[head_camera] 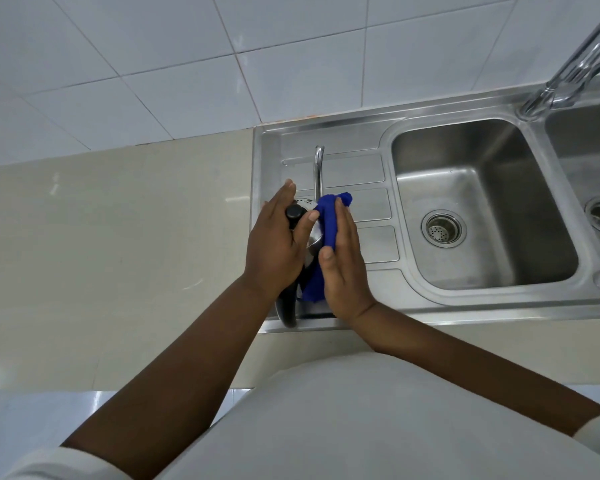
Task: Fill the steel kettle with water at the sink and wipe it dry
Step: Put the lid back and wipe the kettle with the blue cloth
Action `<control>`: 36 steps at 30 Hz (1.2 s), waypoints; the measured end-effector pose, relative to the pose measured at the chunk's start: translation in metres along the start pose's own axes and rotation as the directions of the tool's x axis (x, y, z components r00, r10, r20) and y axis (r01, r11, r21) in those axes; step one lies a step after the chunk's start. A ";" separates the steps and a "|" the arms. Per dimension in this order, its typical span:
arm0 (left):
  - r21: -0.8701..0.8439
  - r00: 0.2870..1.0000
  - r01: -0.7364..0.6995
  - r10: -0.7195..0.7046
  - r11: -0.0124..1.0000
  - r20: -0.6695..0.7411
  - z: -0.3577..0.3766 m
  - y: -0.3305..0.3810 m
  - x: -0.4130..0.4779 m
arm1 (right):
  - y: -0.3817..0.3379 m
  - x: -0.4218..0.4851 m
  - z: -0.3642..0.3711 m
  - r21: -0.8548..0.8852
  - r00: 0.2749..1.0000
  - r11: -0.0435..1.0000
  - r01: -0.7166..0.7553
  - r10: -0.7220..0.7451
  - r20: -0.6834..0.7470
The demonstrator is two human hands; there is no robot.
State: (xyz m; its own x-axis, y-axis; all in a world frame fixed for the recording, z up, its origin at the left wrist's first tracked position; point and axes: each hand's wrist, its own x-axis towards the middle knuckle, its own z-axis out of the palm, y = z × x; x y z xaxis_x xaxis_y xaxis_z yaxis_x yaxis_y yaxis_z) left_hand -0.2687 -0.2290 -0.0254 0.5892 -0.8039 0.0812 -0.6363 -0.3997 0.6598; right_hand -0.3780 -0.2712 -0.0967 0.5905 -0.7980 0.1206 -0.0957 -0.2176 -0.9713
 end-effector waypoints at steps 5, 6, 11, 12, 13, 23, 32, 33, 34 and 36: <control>-0.021 1.000 -0.007 0.007 1.000 0.021 0.000 -0.003 0.002 | 0.014 0.007 -0.012 0.138 0.976 0.966 -0.219 0.215 0.045; -0.016 0.999 -0.011 0.011 1.000 0.030 0.000 -0.003 0.002 | 0.015 0.005 -0.012 0.159 0.967 0.954 -0.256 0.251 0.052; -0.012 0.997 -0.031 0.032 0.999 0.077 0.001 -0.007 0.007 | 0.017 -0.002 -0.010 0.183 0.944 0.926 -0.330 0.328 0.040; -0.006 0.995 -0.041 0.041 0.999 0.089 0.001 -0.009 0.008 | 0.014 -0.005 -0.009 0.163 0.948 0.934 -0.317 0.316 0.029; -0.002 0.993 -0.054 0.054 0.999 0.101 0.001 -0.010 0.009 | 0.012 -0.010 -0.008 0.128 0.959 0.950 -0.284 0.284 0.019; -0.020 0.957 -0.179 0.179 0.984 0.228 -0.010 -0.015 0.018 | -0.018 0.002 -0.015 -0.103 0.987 0.987 0.126 -0.114 0.112; -0.004 0.937 -0.194 0.187 0.981 0.294 -0.018 -0.010 0.022 | 0.000 0.018 -0.027 -0.040 0.992 0.999 0.033 -0.028 0.127; 0.035 0.939 -0.194 0.175 0.980 0.297 -0.018 -0.010 0.023 | 0.000 0.016 -0.027 -0.039 0.993 0.999 0.024 -0.019 0.120; 0.087 0.941 -0.185 0.151 0.979 0.301 -0.018 -0.010 0.024 | 0.000 0.012 -0.026 -0.038 0.993 0.999 0.018 -0.014 0.115; 0.165 0.950 -0.113 0.058 0.980 0.306 -0.017 -0.009 0.023 | 0.001 0.004 -0.023 -0.052 0.994 0.998 0.025 -0.019 0.111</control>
State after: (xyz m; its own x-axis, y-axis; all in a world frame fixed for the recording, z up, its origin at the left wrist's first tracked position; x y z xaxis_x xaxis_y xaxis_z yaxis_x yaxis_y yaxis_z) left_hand -0.2409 -0.2363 -0.0172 0.3711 -0.9217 -0.1131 -0.7719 -0.3739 0.5141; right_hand -0.3940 -0.2876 -0.0929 0.6775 -0.7263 0.1159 -0.1224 -0.2667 -0.9560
